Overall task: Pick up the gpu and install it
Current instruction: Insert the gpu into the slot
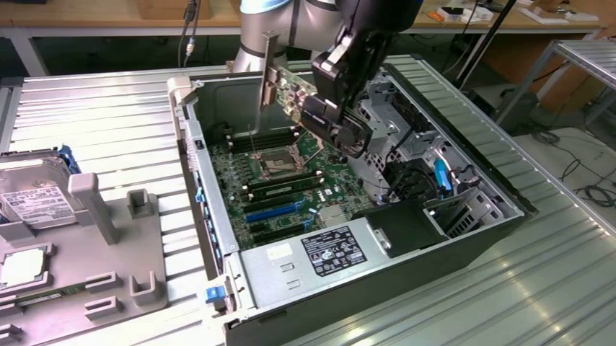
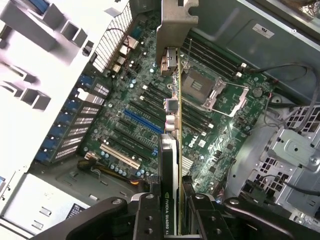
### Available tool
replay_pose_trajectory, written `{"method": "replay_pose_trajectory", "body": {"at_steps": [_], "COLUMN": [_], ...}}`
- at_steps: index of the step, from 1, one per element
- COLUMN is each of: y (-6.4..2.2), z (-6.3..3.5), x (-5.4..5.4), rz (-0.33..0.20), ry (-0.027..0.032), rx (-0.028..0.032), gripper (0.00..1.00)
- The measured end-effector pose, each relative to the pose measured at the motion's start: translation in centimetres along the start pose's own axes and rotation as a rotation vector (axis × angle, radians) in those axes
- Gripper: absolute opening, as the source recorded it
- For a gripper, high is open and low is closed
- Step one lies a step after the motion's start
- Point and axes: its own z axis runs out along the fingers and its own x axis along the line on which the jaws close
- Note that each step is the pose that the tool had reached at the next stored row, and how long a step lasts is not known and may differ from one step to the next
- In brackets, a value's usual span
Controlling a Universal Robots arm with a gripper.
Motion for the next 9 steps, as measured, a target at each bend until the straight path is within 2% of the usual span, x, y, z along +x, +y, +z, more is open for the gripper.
{"method": "replay_pose_trajectory", "body": {"at_steps": [9], "y": [-0.01], "z": [0.0], "x": [-0.02], "rz": [-0.071], "ry": [0.0032], "rx": [-0.002], "gripper": [0.27]}}
